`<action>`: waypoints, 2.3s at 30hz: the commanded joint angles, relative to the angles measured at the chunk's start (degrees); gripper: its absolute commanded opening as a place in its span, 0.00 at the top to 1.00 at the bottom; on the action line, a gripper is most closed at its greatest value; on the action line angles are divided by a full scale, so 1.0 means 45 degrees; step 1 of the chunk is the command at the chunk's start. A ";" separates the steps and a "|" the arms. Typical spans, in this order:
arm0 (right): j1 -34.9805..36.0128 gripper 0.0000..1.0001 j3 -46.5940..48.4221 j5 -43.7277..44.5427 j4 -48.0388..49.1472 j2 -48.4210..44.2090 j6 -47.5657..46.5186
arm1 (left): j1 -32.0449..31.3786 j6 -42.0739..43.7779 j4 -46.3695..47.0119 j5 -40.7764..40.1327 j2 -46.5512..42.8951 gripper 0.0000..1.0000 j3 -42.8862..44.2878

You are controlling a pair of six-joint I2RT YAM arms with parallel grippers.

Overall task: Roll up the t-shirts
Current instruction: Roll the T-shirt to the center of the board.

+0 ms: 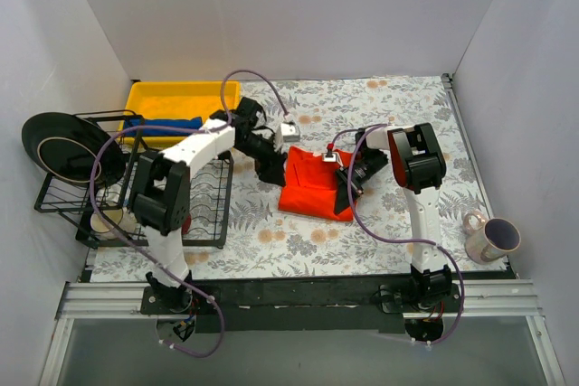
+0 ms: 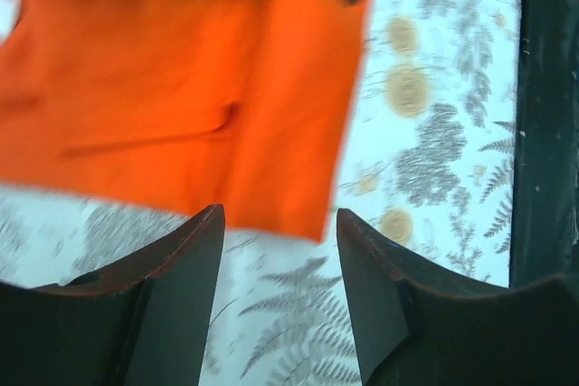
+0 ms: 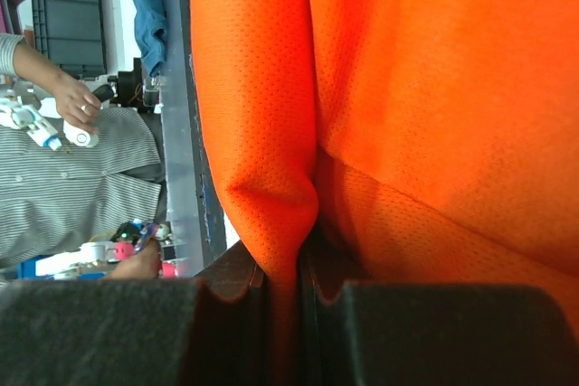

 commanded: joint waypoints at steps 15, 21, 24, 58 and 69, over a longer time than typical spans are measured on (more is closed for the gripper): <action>-0.0096 0.96 0.0180 0.2287 0.1543 0.0886 -0.0259 | -0.3389 0.2231 0.8242 -0.2247 -0.2711 0.44 -0.6510; -0.0096 0.96 0.0180 0.2150 0.1523 0.0867 -0.0376 | -0.3624 0.3676 0.8595 -0.3400 -0.1499 0.44 -0.7098; -0.0154 0.87 -0.0229 0.2072 0.2069 0.0517 -0.0182 | -0.3760 0.4554 0.8439 -0.3616 -0.1537 0.45 -0.7585; 0.1016 0.05 -1.3393 0.5333 1.7006 -1.8040 0.1109 | -0.1457 0.0670 0.0609 0.2632 0.2347 0.60 -0.0693; 0.2266 0.10 -1.4292 0.4709 1.8047 -1.6966 -0.0961 | -0.1281 -0.0014 -0.0233 0.3433 0.3677 0.62 0.0791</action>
